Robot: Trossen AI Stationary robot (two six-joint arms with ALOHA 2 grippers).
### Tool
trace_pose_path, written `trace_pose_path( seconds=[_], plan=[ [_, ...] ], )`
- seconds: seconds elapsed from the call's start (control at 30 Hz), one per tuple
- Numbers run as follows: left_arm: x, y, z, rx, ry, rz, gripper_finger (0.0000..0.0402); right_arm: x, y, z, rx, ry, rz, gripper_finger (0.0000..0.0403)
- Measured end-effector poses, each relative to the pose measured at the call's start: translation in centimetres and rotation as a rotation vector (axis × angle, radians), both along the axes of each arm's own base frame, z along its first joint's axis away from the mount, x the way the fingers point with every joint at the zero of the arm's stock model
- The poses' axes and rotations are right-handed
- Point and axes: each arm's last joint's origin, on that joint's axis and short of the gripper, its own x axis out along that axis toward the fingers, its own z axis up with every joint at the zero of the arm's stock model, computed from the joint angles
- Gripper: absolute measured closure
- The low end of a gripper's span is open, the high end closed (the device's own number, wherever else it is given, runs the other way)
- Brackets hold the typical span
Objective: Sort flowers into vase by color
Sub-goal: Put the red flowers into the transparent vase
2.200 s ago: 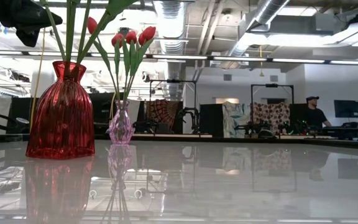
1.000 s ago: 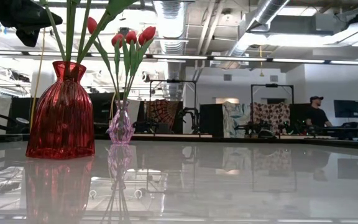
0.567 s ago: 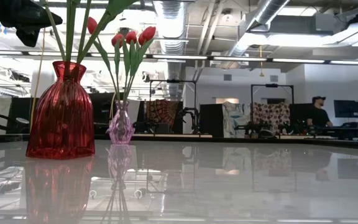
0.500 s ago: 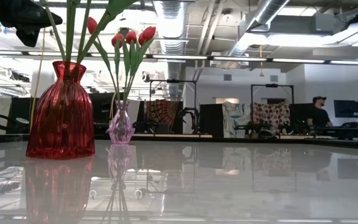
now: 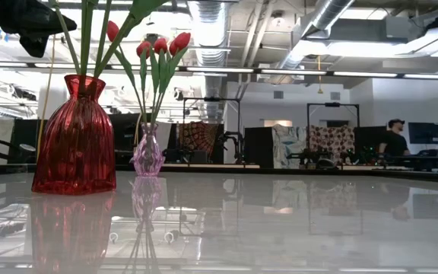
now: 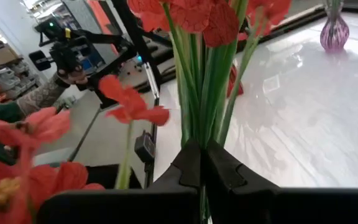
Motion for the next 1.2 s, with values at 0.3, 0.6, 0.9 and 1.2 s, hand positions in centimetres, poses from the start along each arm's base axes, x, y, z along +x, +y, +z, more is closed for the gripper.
trace_pose_path(
  seconds=[0.3, 0.6, 0.9, 1.2],
  plan=[
    [0.0, 0.0, 0.0, 0.001, 0.000, 0.003, 0.0401, 0.0, -0.1, 0.3, -0.056, -0.097, -0.014, 0.0372],
    [0.0, 0.0, 0.0, 0.001, 0.000, 0.003, 0.0401, 0.5, -0.2, 0.3, -0.106, -0.126, -0.037, 0.0372],
    [0.0, 0.0, 0.0, 0.000, 0.001, -0.002, 0.0401, 0.8, -0.3, 0.4, -0.147, -0.127, -0.047, 0.0372],
    [0.0, 0.0, 0.0, 0.000, 0.001, -0.003, 0.0401, 1.1, -0.4, 0.5, -0.155, -0.170, -0.076, 0.0372]
  ],
)
